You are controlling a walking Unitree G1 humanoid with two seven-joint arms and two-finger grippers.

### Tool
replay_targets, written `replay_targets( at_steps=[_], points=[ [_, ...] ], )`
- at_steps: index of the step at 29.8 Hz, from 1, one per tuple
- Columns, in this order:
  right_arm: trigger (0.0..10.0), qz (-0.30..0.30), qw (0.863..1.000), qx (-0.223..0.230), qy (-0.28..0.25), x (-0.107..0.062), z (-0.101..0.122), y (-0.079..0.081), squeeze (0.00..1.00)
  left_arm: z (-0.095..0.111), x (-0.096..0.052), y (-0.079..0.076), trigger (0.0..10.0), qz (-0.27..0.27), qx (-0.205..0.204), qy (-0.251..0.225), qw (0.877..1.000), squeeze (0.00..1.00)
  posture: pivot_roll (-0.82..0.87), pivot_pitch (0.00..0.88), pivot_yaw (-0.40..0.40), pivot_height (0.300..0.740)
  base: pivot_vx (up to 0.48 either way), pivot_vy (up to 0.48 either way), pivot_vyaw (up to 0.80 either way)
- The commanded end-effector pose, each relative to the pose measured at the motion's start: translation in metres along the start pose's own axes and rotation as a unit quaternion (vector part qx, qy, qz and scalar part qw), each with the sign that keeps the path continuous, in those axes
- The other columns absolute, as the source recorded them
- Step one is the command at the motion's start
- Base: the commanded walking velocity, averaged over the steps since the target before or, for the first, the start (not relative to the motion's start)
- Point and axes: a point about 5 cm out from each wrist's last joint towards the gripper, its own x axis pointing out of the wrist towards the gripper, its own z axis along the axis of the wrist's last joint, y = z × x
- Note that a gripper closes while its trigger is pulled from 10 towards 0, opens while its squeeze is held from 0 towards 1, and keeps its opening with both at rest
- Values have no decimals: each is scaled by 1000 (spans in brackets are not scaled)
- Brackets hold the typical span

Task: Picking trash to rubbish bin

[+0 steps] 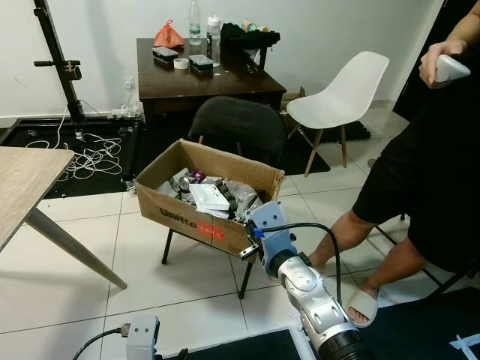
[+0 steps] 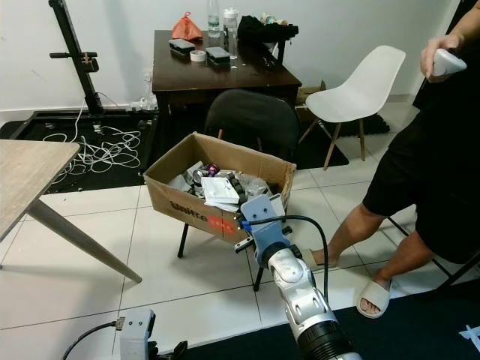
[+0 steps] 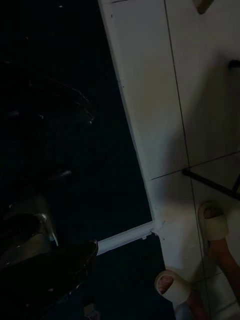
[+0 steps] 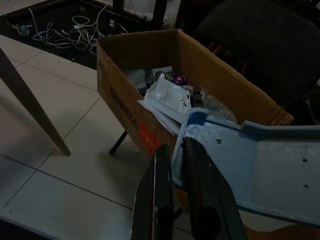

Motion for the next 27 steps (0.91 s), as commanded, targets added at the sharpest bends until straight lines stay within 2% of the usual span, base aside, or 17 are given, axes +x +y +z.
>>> replay_targets(
  at_steps=[1, 11, 21, 27],
  points=[
    [10000, 0, 1000, 3, 2, 0, -2, 1, 0, -9, -2, -3, 10000, -5, -1, 19, 1000, 0, -122, 113, 7, 740, 247, 0, 0],
    [10000, -5, 1000, 2, 5, 0, -3, -2, 0, -9, 0, -7, 10000, -13, 3, 20, 1000, 0, -126, 106, 9, 740, 259, 0, 0],
    [10000, -5, 1000, 2, 7, 1, -4, -2, 0, -9, 1, -9, 10000, -18, 1, 18, 1000, 0, -122, 109, 7, 740, 290, 0, -771],
    [10000, -12, 1000, 2, 4, 1, -3, -4, 0, -10, 0, -10, 10000, -20, 1, 20, 1000, 0, -125, 111, 10, 740, 303, 0, 0]
  ],
)
